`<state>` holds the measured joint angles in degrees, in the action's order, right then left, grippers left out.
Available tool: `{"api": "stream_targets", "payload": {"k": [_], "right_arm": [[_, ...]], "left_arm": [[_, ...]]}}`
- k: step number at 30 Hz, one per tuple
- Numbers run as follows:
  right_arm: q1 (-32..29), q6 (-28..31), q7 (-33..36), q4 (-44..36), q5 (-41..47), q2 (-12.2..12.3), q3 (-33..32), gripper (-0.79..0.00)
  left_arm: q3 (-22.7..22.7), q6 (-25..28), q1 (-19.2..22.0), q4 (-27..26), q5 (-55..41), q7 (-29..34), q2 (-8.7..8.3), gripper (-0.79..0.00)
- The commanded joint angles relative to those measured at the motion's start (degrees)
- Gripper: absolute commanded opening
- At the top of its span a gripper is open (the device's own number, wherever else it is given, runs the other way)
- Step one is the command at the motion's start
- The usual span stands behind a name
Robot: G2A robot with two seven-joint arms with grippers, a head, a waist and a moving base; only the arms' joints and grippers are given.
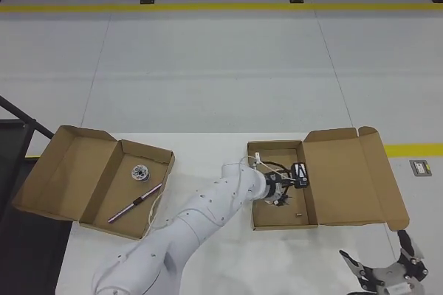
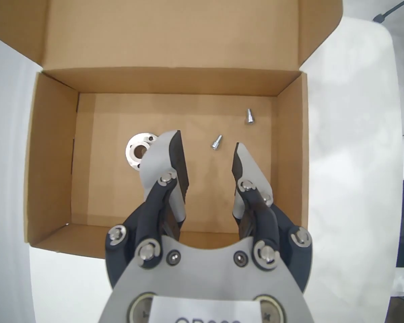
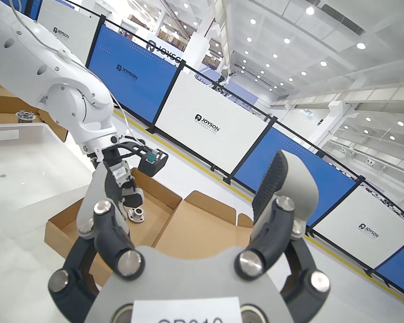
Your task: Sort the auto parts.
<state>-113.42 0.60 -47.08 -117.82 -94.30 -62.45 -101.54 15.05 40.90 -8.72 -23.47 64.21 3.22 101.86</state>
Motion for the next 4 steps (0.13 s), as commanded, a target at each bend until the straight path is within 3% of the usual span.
{"api": "stream_targets", "payload": {"k": [1, 4], "right_arm": [[0.39, 1.64, 1.95, -0.73, -0.15, 0.01, 0.02, 0.000], [0.65, 2.20, 3.70, -1.21, -0.21, 0.02, -0.20, 0.000]], "left_arm": [[0.73, 1.05, 0.28, 0.27, 0.79, -4.51, -0.97, -0.422], [1.90, 1.91, 0.49, 0.31, 1.95, -10.08, -2.70, -0.416]]}}
